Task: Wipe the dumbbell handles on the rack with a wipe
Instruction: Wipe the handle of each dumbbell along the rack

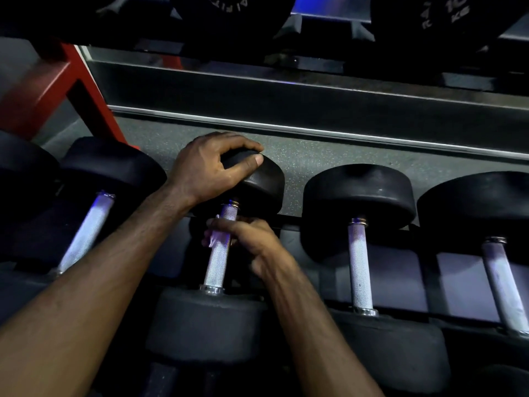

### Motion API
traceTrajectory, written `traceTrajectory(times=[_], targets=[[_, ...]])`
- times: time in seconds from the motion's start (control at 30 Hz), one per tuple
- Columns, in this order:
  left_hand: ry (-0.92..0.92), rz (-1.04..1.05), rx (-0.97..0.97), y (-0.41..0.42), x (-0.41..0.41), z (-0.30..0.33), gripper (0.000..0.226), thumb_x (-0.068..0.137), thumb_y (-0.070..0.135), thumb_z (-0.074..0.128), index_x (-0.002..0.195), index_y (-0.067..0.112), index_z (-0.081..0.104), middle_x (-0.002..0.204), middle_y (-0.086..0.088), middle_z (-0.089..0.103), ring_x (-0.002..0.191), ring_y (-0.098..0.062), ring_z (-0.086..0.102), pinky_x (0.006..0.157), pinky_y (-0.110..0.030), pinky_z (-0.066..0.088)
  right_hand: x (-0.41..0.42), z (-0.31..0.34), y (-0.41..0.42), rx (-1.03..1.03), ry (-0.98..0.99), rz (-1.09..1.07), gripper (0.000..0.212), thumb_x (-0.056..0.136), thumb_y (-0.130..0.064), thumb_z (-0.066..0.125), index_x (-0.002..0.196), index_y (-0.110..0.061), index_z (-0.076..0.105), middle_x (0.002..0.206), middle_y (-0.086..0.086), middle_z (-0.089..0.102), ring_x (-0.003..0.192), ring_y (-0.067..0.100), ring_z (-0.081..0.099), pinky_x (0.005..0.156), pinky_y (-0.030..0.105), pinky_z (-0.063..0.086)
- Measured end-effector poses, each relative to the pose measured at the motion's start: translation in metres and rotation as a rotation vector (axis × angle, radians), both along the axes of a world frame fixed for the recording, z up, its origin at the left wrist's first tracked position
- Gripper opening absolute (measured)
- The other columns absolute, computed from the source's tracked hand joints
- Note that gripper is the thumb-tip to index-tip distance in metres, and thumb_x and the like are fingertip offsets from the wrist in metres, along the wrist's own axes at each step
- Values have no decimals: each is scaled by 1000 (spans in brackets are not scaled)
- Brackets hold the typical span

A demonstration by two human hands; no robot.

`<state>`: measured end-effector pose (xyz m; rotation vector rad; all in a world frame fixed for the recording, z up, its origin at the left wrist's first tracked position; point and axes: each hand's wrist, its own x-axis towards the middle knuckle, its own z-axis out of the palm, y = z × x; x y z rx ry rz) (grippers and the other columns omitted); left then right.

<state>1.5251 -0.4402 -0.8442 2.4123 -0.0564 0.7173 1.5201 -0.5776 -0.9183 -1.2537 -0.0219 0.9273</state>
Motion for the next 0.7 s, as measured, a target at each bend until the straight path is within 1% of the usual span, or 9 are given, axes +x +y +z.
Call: traceTrajectory(times=[0.07,0.17,0.23,0.3,0.4,0.47,0.53,0.6,0.7], targets=[[-2,0,0,1,0,0,38,94,60,64,119,36,79,120,23,75,118,0,67,105,-43,54,-9,-4,-11,-89,-86,39,34,77,-11,88,104,6,75,99,23,75,84,33,70,87,45,61],[-7,2,11,2,2,-3,36,95,60,64,119,37,78,119,25,74,118,1,67,104,-44,54,-30,-13,-38,-133,-126,158,27,80,-15,84,102,1,78,91,18,75,75,20,67,66,26,55],[-13,10,13,3,2,-4,35,95,60,64,118,38,79,119,25,75,118,1,68,104,-43,55,-25,-10,-37,-45,-96,83,19,83,-10,71,97,1,77,78,16,71,61,13,58,59,24,47],[-17,8,4,2,3,-4,35,95,59,65,118,36,79,118,23,76,117,0,68,104,-43,55,-10,-5,-31,-44,-133,-47,17,92,-2,58,91,-6,75,65,4,66,53,6,52,61,26,49],[-21,0,0,3,4,-4,34,95,57,66,117,35,79,118,23,75,117,0,68,103,-42,55,-8,-1,-35,-87,-241,-147,29,94,7,51,91,-6,76,74,9,72,62,14,60,66,31,56],[-26,2,8,4,3,-4,33,96,56,66,117,36,79,118,23,75,117,0,68,103,-42,55,-28,-3,-46,-95,-261,-145,24,92,8,60,90,-8,77,85,16,77,70,21,66,61,30,58],[-24,10,14,4,3,-6,33,96,57,65,117,36,79,118,23,75,116,-1,69,102,-42,55,-40,-7,-49,-88,-262,-172,17,88,5,71,87,-10,77,87,18,77,70,24,65,61,30,56],[-20,10,17,2,4,-5,34,96,56,65,117,35,80,118,23,76,117,-1,69,103,-42,55,-29,-8,-38,-105,-324,-250,11,81,-3,82,86,-12,76,85,19,77,70,26,65,66,39,58],[-14,4,8,1,3,-3,34,95,55,65,117,33,80,118,23,76,116,2,68,103,-39,54,-11,-1,-24,-276,-560,-283,19,69,-29,87,82,-21,76,77,1,77,73,21,74,75,51,64]])
